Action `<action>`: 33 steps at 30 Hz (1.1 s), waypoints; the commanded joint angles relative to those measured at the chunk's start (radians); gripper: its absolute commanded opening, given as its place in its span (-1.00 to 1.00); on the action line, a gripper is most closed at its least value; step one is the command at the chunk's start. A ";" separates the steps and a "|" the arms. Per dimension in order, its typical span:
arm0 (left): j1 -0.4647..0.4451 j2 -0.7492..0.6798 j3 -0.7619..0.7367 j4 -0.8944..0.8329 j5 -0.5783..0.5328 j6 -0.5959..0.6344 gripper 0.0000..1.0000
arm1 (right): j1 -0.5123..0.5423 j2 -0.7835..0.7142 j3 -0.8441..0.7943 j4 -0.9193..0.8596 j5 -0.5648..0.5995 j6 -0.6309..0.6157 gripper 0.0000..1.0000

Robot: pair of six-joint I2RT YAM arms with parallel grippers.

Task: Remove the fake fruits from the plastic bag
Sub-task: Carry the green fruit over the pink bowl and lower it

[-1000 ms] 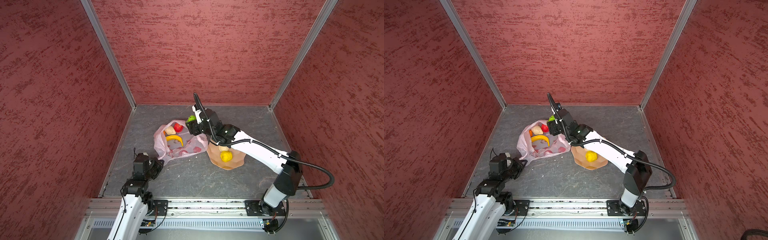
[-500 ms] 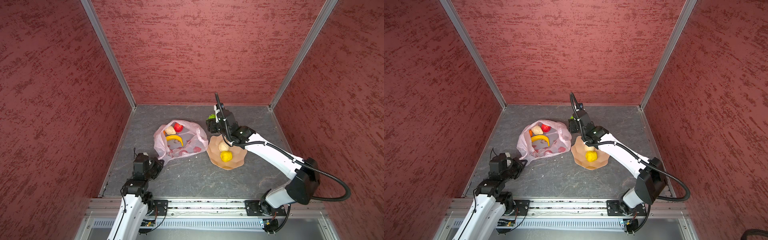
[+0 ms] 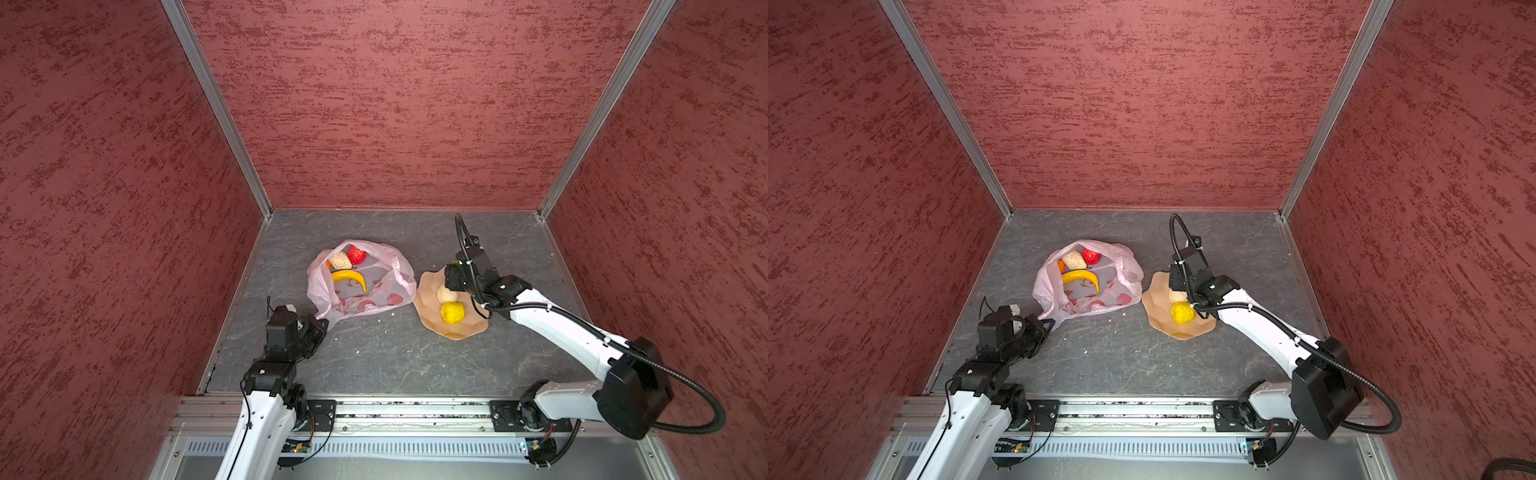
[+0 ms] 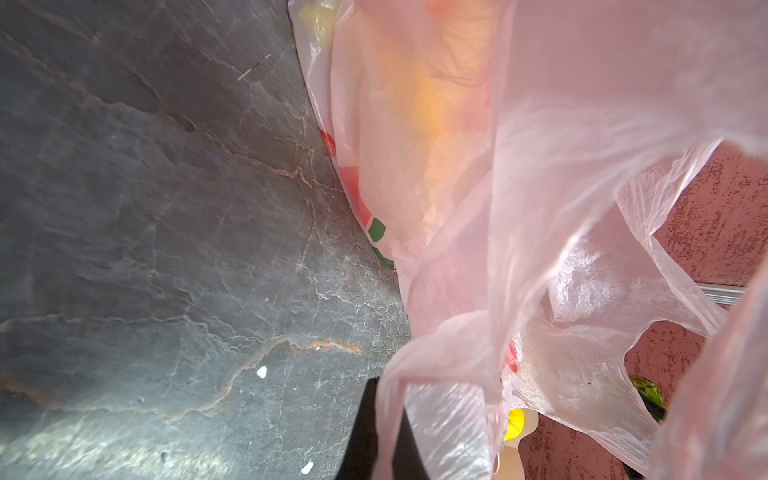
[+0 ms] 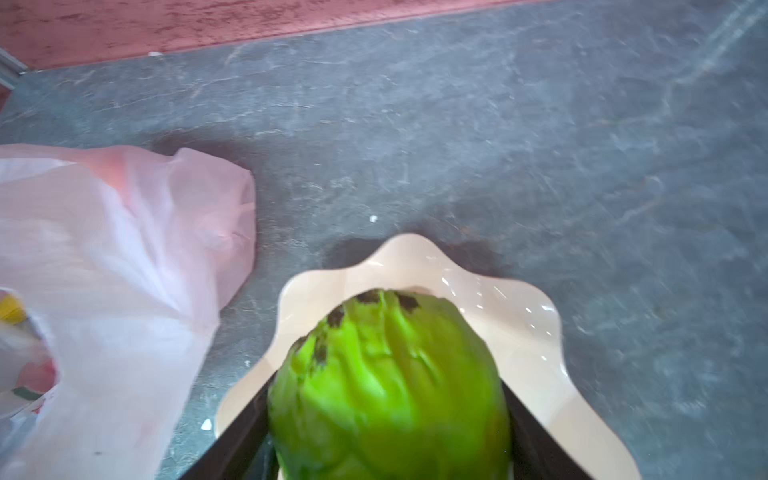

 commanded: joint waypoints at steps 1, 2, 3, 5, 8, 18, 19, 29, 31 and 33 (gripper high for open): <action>-0.009 -0.007 -0.004 -0.002 -0.013 -0.012 -1.00 | -0.026 -0.044 -0.037 -0.015 0.029 0.070 -0.13; -0.010 -0.006 -0.003 0.000 -0.013 -0.013 -1.00 | -0.033 -0.048 -0.046 -0.020 0.028 0.076 -0.14; -0.012 -0.004 -0.003 0.002 -0.014 -0.013 -1.00 | -0.039 -0.052 -0.054 -0.024 0.028 0.081 -0.13; -0.013 0.000 -0.002 0.007 -0.015 -0.012 -1.00 | -0.051 -0.056 -0.069 -0.027 0.026 0.089 -0.13; -0.020 0.010 0.000 0.015 -0.017 -0.014 -1.00 | -0.074 -0.052 -0.088 -0.027 0.015 0.100 -0.13; -0.038 0.016 0.006 0.015 -0.033 -0.015 -1.00 | -0.102 -0.026 -0.155 0.008 -0.010 0.122 -0.13; -0.039 0.016 0.006 0.014 -0.034 -0.016 -1.00 | -0.103 -0.023 -0.160 0.015 -0.015 0.125 -0.13; -0.049 0.021 0.004 0.017 -0.040 -0.016 -1.00 | -0.104 0.036 -0.193 0.052 -0.045 0.135 -0.10; -0.049 0.019 0.003 0.017 -0.039 -0.016 -1.00 | -0.104 0.047 -0.192 0.060 -0.052 0.136 -0.09; -0.050 0.019 0.003 0.016 -0.039 -0.016 -1.00 | -0.104 0.057 -0.194 0.063 -0.056 0.137 -0.08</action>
